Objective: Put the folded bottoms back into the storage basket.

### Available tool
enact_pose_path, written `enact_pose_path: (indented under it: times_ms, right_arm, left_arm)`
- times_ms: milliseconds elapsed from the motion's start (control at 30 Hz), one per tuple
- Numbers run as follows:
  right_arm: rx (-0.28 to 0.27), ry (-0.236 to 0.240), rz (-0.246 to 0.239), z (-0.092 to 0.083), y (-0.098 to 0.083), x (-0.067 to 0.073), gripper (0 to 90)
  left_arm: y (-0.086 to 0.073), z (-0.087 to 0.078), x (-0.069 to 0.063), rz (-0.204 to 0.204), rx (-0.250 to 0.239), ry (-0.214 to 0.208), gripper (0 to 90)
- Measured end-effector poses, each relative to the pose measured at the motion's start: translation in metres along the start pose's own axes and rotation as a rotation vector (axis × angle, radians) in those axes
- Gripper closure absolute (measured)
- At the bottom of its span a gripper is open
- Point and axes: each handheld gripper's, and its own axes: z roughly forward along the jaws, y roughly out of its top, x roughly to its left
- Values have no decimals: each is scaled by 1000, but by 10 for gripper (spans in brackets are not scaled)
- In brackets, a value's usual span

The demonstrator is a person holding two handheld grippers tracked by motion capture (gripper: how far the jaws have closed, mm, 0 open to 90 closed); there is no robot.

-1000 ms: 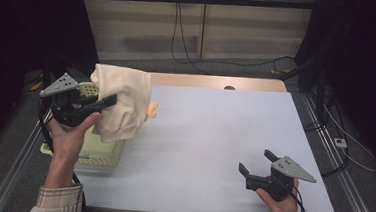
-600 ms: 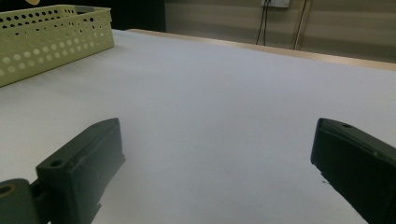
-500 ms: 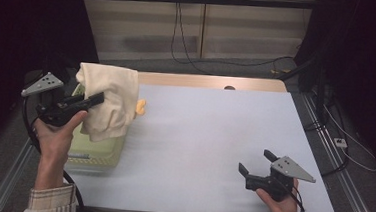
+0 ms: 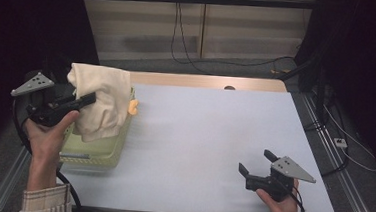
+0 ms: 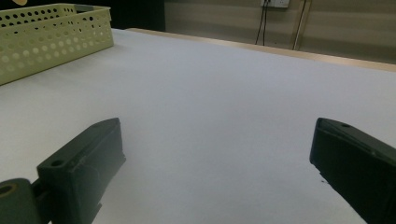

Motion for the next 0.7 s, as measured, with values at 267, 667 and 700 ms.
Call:
enact_pose_path:
  times_ms: [267,667,700]
  right_arm:
    - [2,-2,1,0,0,0,27]
    - [2,-2,2,0,0,0,27]
    - [2,-2,2,0,0,0,27]
  left_arm:
    - [-3,-5,10,-1,26,-13,770]
    - [-12,-7,31,-41,60,31,769]
    - [-13,-7,33,-44,63,32,769]
